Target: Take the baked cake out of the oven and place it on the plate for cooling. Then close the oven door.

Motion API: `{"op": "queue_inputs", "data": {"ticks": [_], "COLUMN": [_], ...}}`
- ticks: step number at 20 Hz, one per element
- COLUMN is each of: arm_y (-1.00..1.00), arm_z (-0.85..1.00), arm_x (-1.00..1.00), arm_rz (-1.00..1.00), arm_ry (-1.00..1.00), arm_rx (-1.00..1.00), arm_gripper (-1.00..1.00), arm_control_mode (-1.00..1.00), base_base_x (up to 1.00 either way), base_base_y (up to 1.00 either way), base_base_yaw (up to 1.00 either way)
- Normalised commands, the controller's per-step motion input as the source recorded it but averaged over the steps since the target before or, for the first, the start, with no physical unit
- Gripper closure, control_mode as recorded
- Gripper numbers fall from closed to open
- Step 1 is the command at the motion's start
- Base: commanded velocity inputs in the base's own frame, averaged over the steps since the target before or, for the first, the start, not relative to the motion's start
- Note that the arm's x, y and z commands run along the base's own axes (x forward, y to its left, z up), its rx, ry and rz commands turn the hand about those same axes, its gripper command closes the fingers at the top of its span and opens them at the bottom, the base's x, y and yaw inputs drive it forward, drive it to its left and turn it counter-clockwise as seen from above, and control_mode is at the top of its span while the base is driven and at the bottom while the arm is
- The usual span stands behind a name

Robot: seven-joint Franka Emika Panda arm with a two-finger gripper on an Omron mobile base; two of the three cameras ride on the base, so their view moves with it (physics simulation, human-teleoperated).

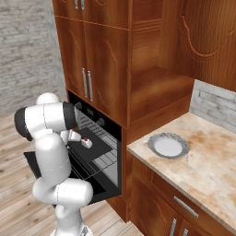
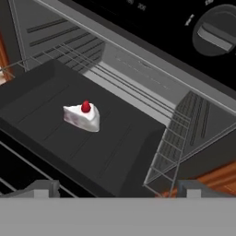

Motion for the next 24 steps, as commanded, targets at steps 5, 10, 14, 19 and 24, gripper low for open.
{"op": "queue_inputs", "data": {"ticks": [5,10,14,19,24], "arm_y": [0.0,0.0,0.0,0.0,0.0], "arm_z": [-0.04,-0.07,-0.12,-0.17,-0.17], "arm_x": [0.21,0.2,0.17,0.09,0.06], "arm_rz": [0.0,0.0,0.0,0.0,0.0], "arm_ry": [0.0,0.0,0.0,0.0,0.0], "arm_rx": [0.0,0.0,0.0,0.0,0.0], "arm_gripper": [-1.0,-1.0,-1.0,-1.0,-1.0], "arm_control_mode": [-1.0,-1.0,-1.0,-1.0,-1.0], "base_base_x": [0.0,0.0,0.0,0.0,0.0], "base_base_y": [0.0,0.0,0.0,0.0,0.0], "base_base_yaw": [0.0,0.0,0.0,0.0,0.0]}}
